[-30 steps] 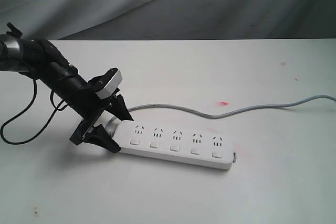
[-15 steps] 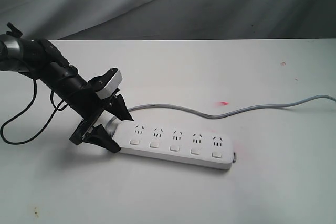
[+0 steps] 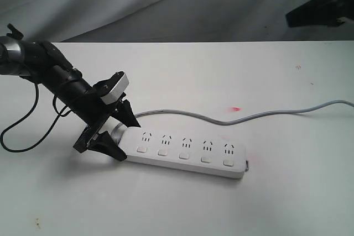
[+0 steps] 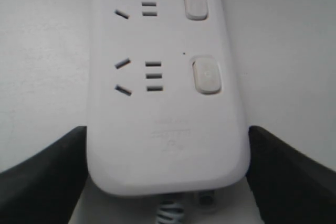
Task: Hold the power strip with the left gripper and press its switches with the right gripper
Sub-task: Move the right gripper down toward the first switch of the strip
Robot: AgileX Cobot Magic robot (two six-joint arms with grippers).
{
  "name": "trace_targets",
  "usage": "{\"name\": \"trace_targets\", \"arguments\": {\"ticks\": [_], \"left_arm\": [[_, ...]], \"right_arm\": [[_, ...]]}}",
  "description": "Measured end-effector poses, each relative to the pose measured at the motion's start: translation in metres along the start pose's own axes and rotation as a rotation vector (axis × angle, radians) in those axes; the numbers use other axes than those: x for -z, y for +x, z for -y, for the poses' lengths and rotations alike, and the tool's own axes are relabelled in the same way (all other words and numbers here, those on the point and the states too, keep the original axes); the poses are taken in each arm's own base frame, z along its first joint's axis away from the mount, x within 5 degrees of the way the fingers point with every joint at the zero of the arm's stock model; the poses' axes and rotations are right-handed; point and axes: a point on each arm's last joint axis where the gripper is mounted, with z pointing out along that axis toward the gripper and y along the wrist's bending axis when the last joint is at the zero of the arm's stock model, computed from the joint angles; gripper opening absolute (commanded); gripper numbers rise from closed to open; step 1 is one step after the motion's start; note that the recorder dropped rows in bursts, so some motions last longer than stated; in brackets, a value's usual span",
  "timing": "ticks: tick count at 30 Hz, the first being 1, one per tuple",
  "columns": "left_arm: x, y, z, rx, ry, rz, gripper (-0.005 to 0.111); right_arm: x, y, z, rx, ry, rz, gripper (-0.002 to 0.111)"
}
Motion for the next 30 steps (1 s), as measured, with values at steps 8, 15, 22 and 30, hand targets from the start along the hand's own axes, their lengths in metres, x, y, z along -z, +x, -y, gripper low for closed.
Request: {"name": "trace_targets", "arguments": {"ticks": [8, 15, 22, 30], "left_arm": [[0.000, 0.000, 0.000, 0.000, 0.000, 0.000, 0.045], [0.000, 0.000, 0.000, 0.000, 0.000, 0.000, 0.045], [0.000, 0.000, 0.000, 0.000, 0.000, 0.000, 0.045], [0.000, 0.000, 0.000, 0.000, 0.000, 0.000, 0.045]], "right_arm": [[-0.099, 0.010, -0.013, 0.132, -0.108, -0.099, 0.002], [-0.176, 0.027, -0.048, 0.278, -0.198, -0.186, 0.044], [-0.209, 0.030, -0.076, 0.332, -0.180, -0.189, 0.070], [-0.223, 0.024, -0.101, 0.368, -0.160, -0.160, 0.073]]}}
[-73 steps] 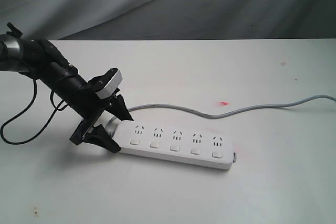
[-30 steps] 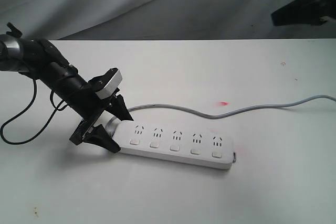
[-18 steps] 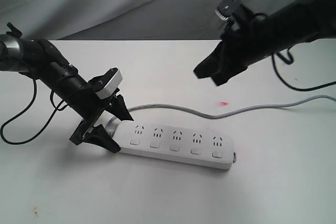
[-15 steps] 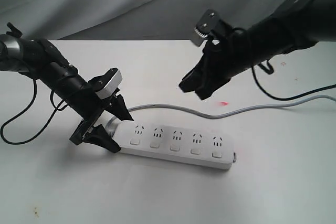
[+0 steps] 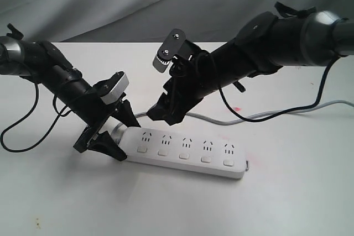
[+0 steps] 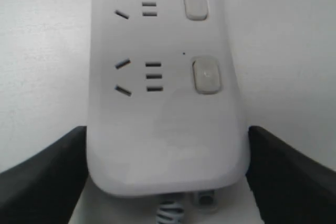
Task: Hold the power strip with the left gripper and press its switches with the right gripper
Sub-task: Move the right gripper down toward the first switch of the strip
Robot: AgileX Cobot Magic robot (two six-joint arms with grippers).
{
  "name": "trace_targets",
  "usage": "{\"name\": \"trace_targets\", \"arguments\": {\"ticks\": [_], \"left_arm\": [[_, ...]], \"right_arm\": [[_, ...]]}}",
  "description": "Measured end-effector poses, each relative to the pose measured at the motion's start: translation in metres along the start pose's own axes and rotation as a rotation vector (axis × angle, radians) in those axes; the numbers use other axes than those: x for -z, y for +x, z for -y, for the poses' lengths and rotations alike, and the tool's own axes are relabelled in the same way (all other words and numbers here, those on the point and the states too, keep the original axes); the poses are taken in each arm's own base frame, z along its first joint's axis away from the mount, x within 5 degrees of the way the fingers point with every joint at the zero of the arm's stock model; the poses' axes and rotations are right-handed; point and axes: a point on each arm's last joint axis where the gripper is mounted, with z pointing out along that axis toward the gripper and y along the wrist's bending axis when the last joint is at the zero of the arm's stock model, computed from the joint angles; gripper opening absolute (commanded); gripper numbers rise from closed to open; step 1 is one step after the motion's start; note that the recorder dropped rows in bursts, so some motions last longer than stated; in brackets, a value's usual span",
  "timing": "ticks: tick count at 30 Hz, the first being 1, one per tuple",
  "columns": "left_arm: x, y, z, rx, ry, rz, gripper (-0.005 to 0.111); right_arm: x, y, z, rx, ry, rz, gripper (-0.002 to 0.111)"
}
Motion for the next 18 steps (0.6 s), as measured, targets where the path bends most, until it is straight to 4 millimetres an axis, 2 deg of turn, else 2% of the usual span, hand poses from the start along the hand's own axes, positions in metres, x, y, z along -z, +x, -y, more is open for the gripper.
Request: {"name": "trace_targets", "arguments": {"ticks": [12, 18], "left_arm": [[0.000, 0.000, 0.000, 0.000, 0.000, 0.000, 0.045], [0.000, 0.000, 0.000, 0.000, 0.000, 0.000, 0.045]], "right_arm": [[-0.006, -0.002, -0.008, 0.046, -0.071, 0.037, 0.073], [-0.029, 0.008, -0.009, 0.027, -0.139, 0.088, 0.073]]}}
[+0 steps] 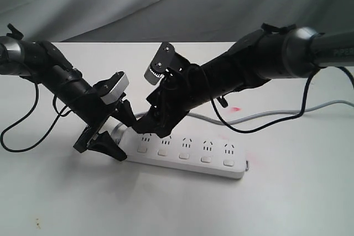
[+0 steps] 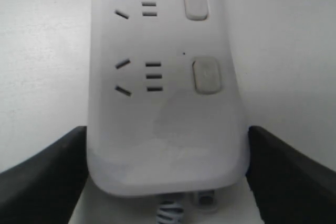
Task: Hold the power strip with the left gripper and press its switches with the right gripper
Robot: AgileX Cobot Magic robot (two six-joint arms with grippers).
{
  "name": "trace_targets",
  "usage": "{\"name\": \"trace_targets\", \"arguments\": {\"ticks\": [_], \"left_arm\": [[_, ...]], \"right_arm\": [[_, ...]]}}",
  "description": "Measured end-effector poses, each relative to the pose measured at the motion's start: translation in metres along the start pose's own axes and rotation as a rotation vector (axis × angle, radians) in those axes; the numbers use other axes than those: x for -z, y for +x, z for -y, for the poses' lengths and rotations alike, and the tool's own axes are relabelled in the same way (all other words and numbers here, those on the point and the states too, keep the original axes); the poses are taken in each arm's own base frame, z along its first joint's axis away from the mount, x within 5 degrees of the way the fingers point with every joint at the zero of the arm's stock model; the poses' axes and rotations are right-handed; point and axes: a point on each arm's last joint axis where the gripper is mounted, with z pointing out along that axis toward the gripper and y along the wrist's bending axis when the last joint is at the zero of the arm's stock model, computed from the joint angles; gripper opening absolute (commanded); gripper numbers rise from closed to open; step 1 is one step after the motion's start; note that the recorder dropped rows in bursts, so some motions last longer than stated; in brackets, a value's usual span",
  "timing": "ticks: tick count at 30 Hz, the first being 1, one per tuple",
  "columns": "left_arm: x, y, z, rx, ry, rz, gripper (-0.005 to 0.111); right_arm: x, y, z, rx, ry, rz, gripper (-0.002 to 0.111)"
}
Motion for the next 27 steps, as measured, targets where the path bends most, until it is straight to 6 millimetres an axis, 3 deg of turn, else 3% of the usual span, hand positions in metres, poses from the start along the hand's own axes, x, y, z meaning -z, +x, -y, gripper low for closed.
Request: {"name": "trace_targets", "arguments": {"ticks": [4, 16, 22, 27], "left_arm": [[0.000, 0.000, 0.000, 0.000, 0.000, 0.000, 0.045], [0.000, 0.000, 0.000, 0.000, 0.000, 0.000, 0.045], [0.000, 0.000, 0.000, 0.000, 0.000, 0.000, 0.045], [0.000, 0.000, 0.000, 0.000, 0.000, 0.000, 0.045]], "right_arm": [[-0.011, 0.010, 0.003, -0.008, -0.008, 0.003, 0.073], [-0.019, 0.018, 0.008, -0.002, 0.024, -0.017, 0.073], [-0.035, 0.024, 0.002, 0.012, 0.018, -0.049, 0.073], [-0.036, 0.024, 0.002, 0.023, 0.036, -0.056, 0.073]]}}
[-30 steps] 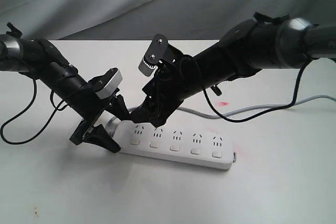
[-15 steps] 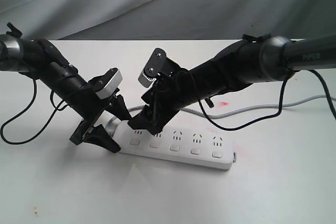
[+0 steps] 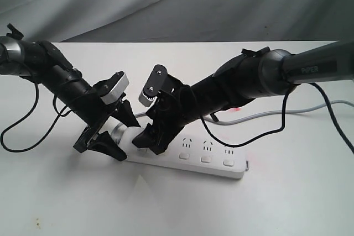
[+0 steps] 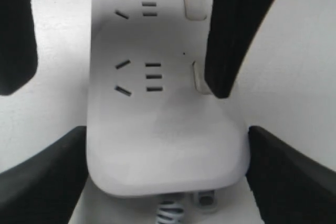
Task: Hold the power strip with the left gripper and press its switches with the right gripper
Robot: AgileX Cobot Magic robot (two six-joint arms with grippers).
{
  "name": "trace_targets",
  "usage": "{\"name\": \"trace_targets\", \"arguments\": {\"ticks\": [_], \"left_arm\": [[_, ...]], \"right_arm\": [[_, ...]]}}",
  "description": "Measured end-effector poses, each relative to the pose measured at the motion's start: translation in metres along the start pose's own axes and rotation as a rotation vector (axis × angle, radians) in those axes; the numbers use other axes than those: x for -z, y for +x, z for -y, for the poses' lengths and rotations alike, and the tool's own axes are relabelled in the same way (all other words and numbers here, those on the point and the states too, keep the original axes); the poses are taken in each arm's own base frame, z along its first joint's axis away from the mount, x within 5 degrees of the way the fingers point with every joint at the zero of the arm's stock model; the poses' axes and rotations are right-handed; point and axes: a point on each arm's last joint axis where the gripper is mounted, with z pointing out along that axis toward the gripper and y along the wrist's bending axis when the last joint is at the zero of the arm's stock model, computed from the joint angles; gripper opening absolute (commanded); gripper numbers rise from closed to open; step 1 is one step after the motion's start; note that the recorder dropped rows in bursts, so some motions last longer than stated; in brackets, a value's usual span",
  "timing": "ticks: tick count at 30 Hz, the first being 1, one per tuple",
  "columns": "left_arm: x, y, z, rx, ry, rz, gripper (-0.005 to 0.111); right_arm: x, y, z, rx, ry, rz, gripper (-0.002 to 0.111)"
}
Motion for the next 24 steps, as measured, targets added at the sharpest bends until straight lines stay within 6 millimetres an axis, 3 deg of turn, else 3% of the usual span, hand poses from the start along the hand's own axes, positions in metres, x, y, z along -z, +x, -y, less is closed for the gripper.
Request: {"name": "trace_targets", "arguments": {"ticks": [24], "left_arm": [[0.0000, 0.0000, 0.0000, 0.000, 0.000, 0.000, 0.045]], "right_arm": [[0.0010, 0.0056, -0.0010, -0.021, -0.014, -0.076, 0.073]]}}
